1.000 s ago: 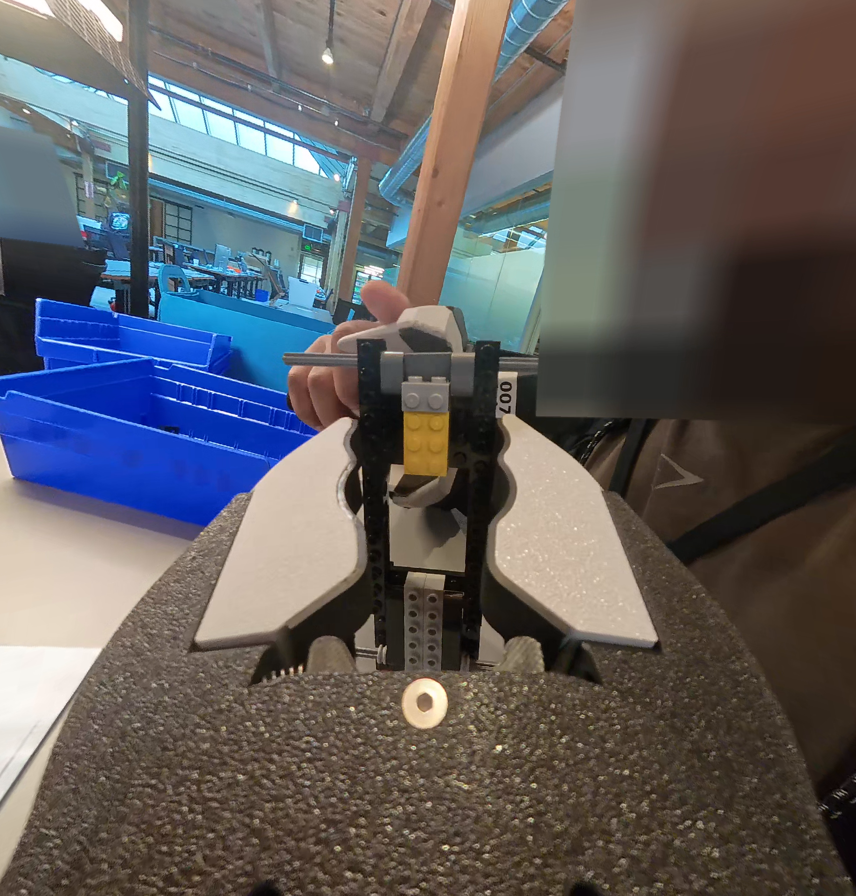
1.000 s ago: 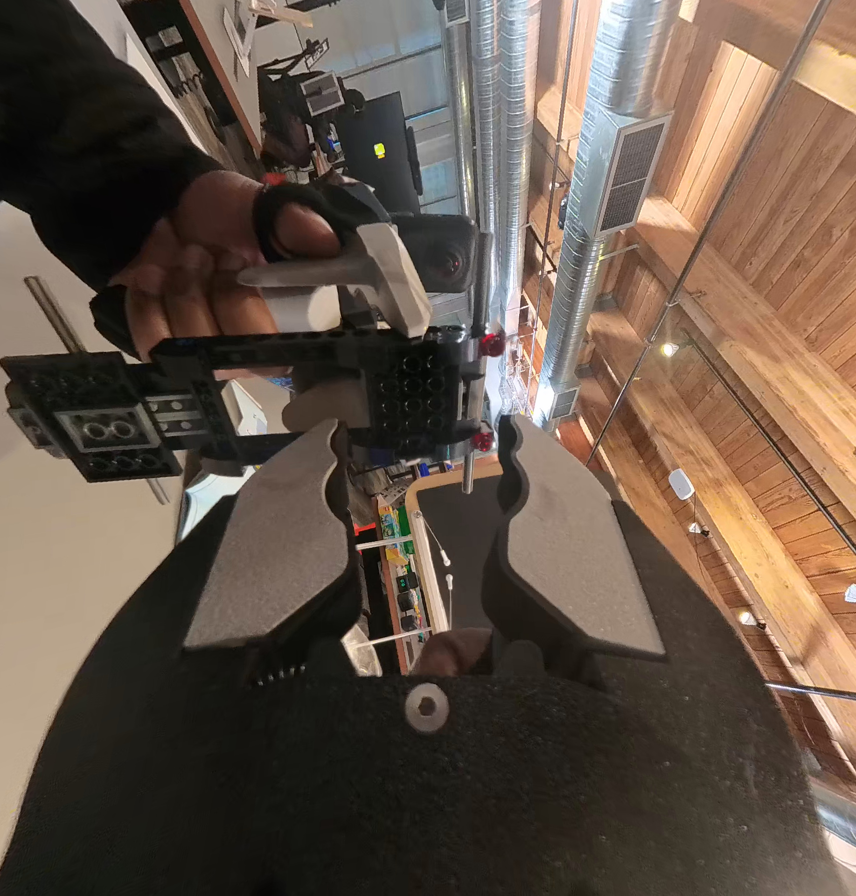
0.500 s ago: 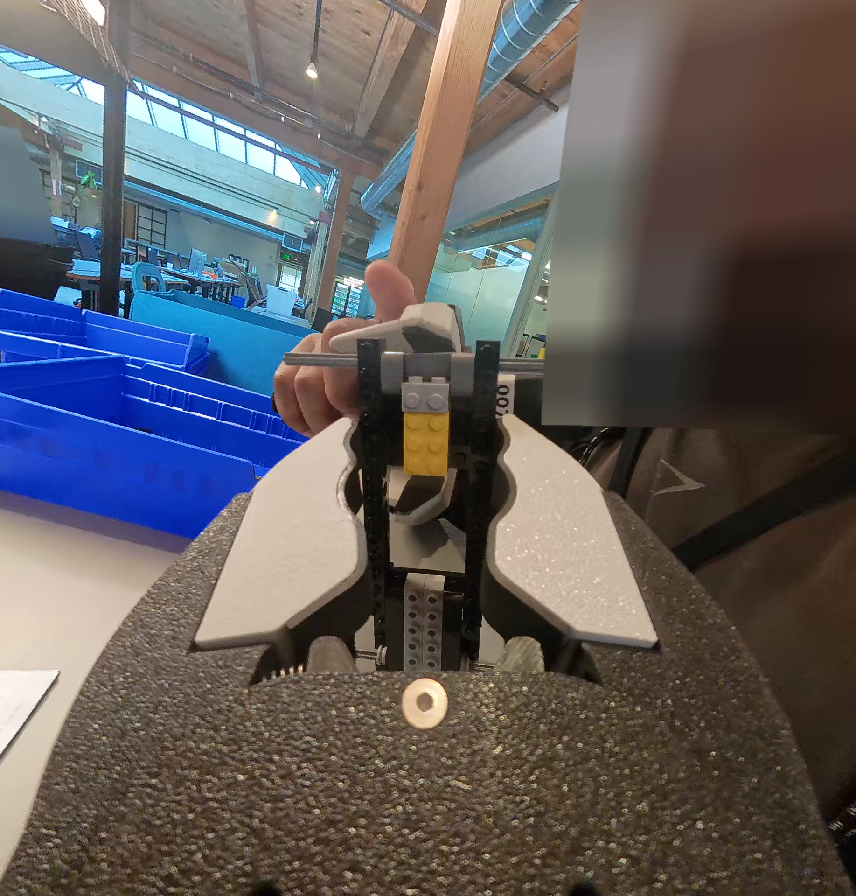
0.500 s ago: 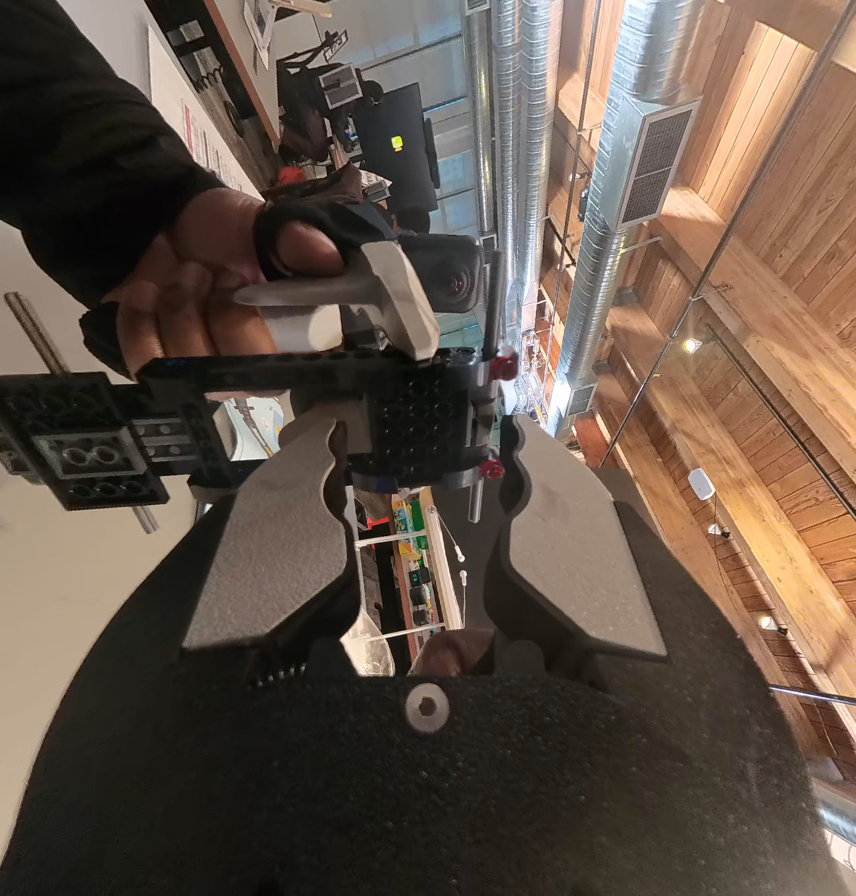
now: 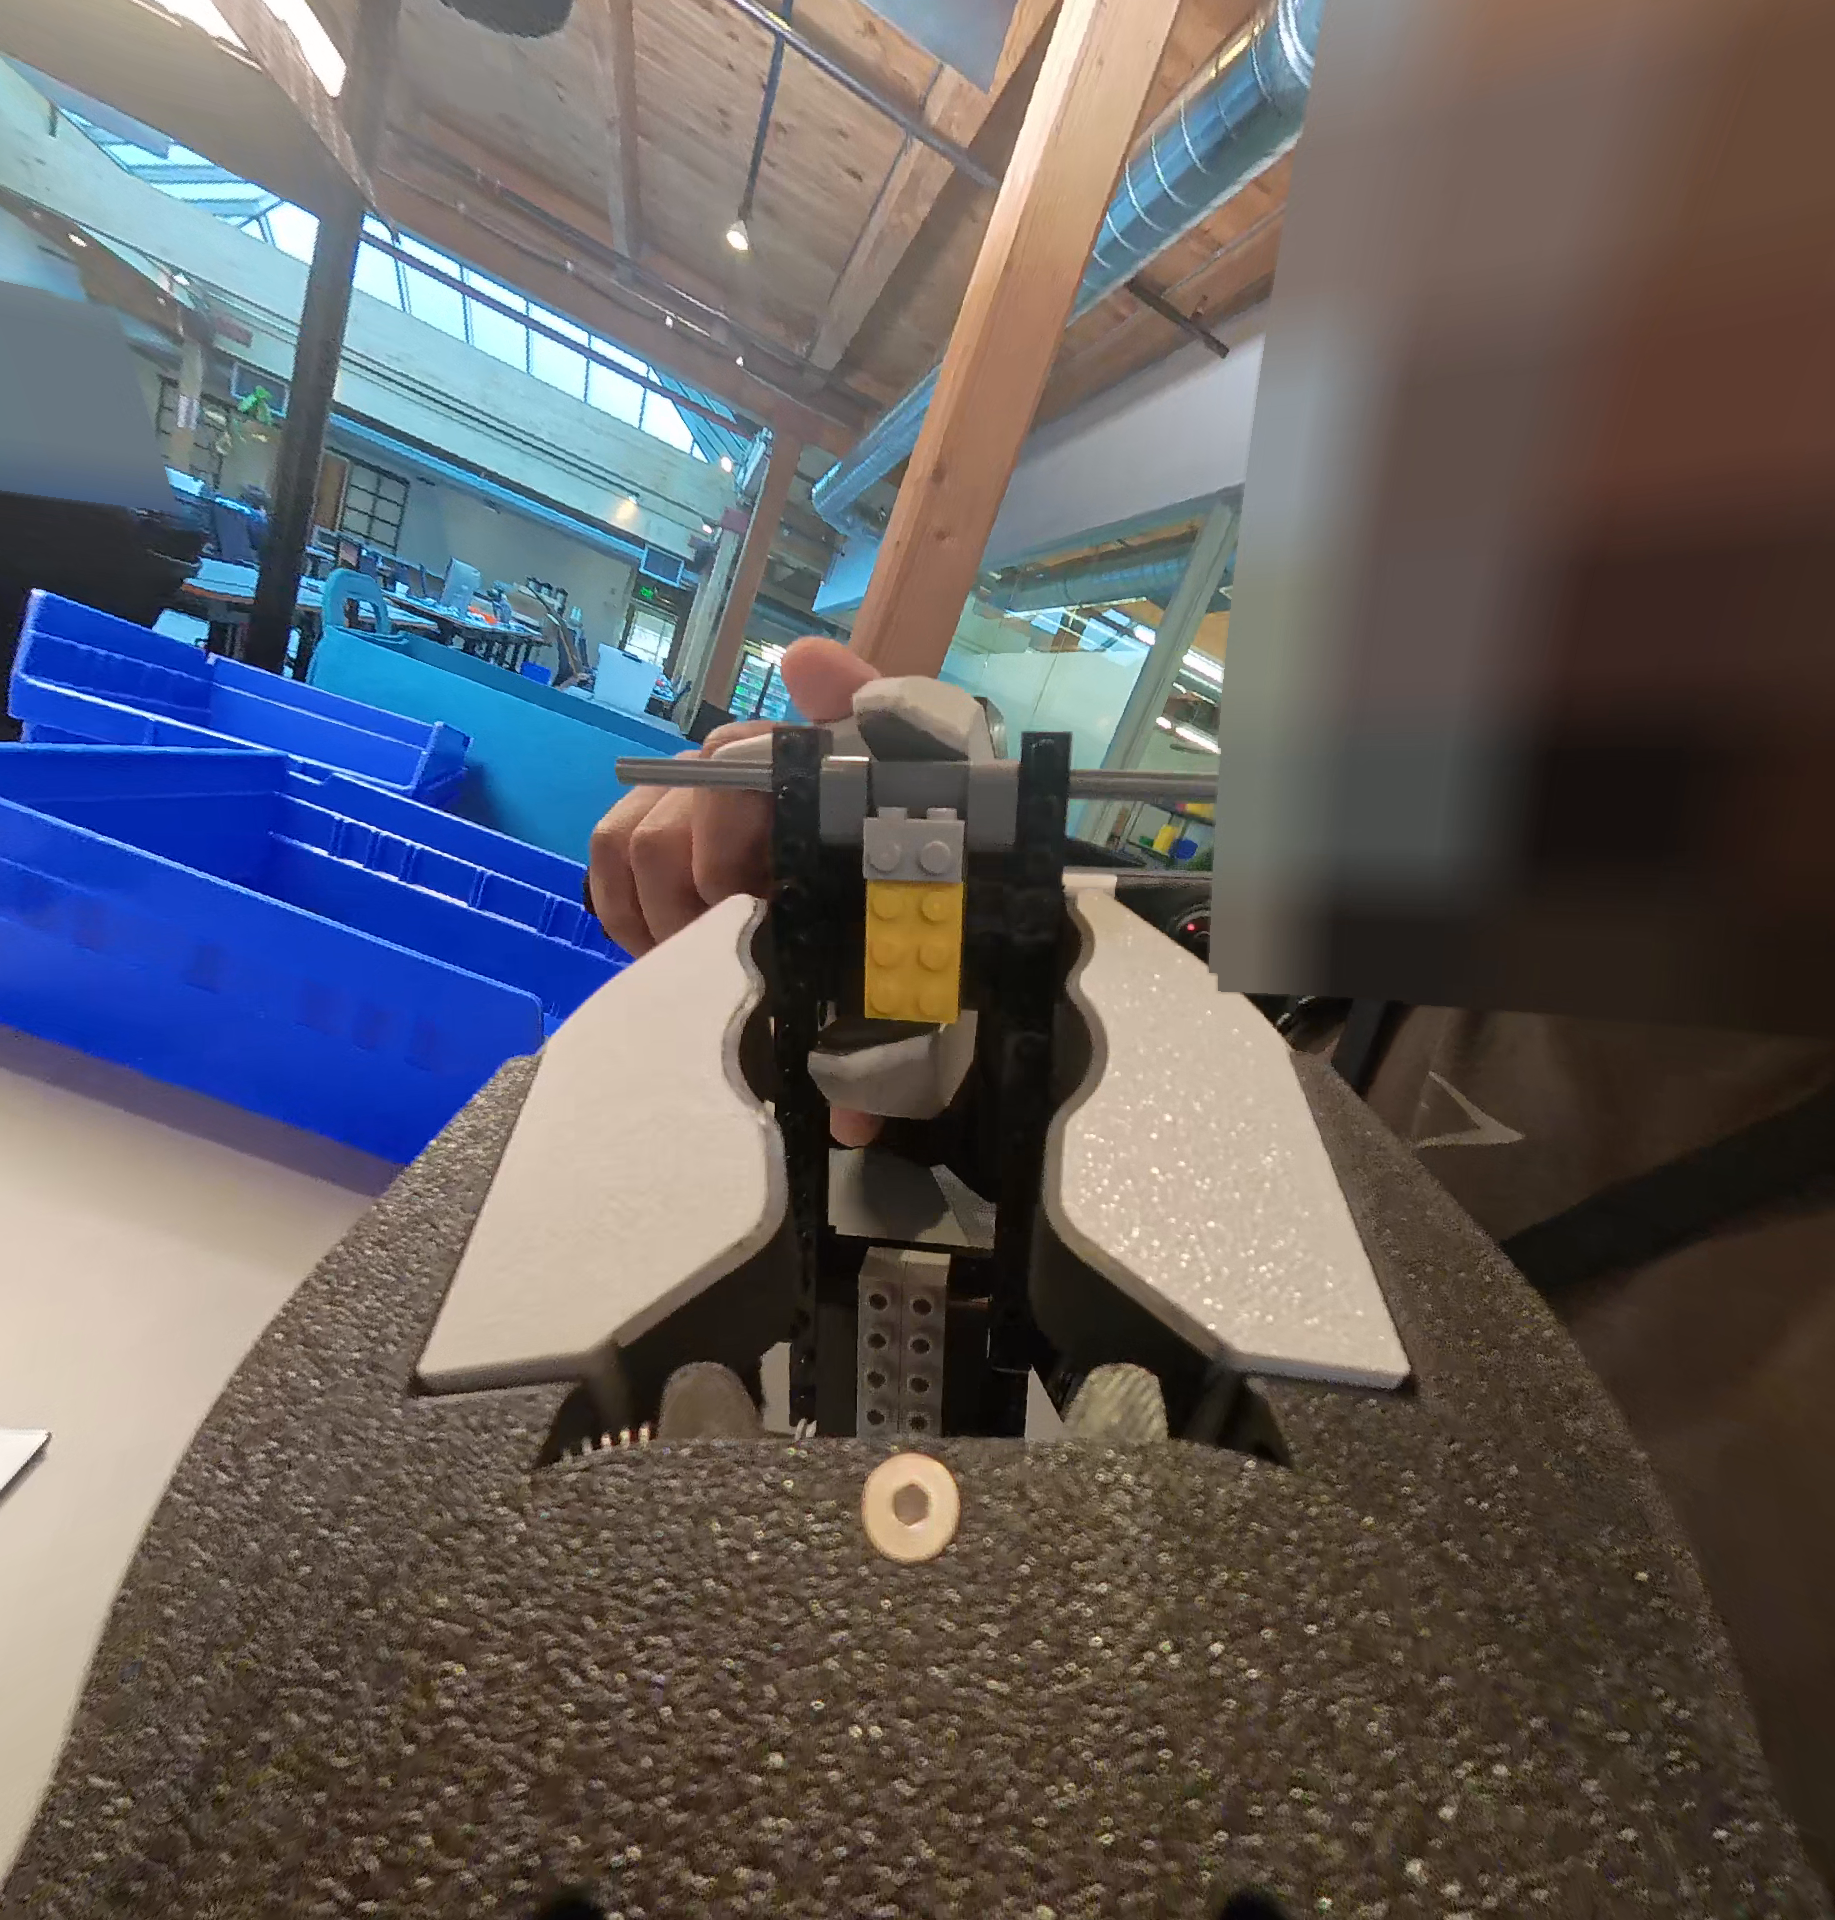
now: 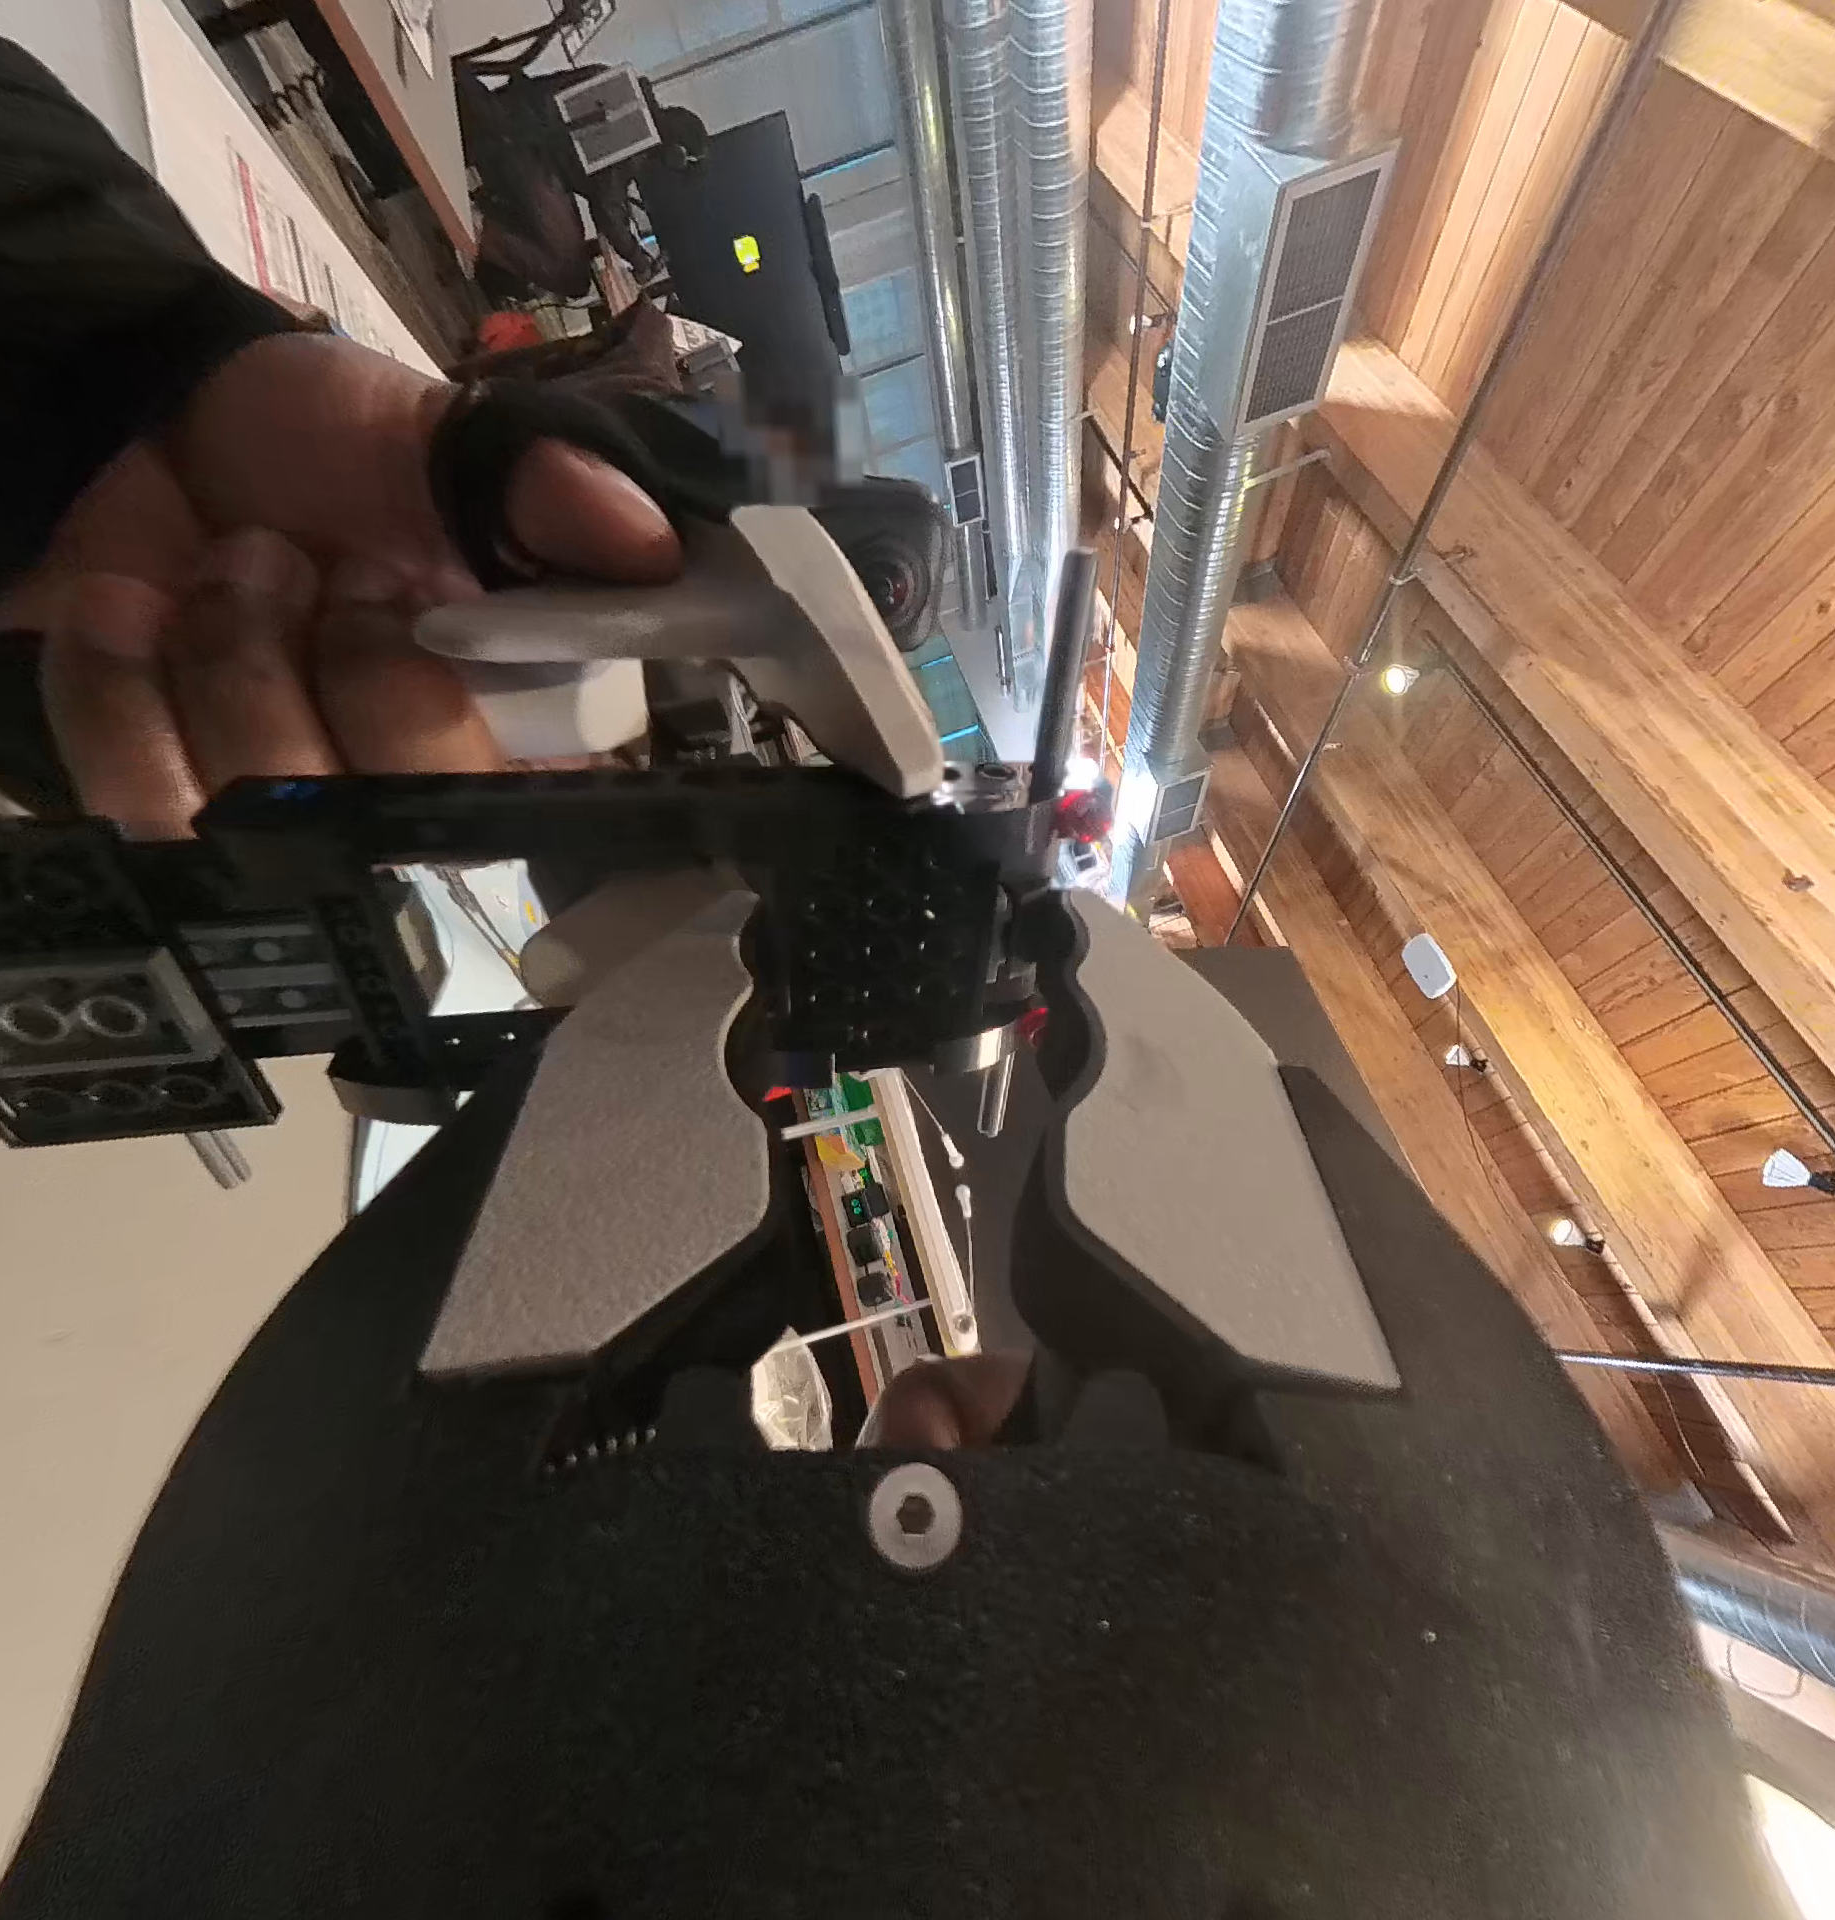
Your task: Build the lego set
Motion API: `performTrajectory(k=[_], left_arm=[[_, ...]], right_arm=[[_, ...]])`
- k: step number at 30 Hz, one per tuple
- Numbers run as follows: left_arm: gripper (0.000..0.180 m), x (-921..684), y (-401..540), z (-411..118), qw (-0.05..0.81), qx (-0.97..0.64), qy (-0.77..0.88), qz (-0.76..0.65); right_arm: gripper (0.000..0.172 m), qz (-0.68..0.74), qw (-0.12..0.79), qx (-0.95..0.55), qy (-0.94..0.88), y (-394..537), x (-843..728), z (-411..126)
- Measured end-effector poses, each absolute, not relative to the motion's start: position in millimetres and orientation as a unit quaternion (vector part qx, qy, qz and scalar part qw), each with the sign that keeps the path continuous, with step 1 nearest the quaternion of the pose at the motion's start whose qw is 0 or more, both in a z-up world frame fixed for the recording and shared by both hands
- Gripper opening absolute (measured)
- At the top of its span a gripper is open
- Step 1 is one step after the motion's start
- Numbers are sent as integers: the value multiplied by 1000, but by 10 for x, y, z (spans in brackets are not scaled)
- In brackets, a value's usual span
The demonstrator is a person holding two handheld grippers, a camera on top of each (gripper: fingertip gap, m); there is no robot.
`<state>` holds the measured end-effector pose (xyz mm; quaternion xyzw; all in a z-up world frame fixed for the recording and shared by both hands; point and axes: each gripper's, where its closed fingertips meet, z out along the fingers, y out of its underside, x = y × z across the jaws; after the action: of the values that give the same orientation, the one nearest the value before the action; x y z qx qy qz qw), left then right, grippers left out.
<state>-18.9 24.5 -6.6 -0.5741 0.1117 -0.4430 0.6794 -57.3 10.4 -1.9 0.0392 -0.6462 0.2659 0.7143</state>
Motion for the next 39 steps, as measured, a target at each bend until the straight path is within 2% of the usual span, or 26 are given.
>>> performTrajectory(k=[13, 25, 39], left_arm=[[52, -236, 275, -77, 695, -550, 74, -458], [54, -199, 272, -125, 677, -563, 83, -466], [56, -100, 260, -175, 656, -589, 108, -460]], right_arm=[[47, 276, 704, 18, -654, 184, -640, -70], [48, 295, 667, 10, -685, 160, -638, -136], [48, 291, 672, 42, -679, 94, -580, -154]])
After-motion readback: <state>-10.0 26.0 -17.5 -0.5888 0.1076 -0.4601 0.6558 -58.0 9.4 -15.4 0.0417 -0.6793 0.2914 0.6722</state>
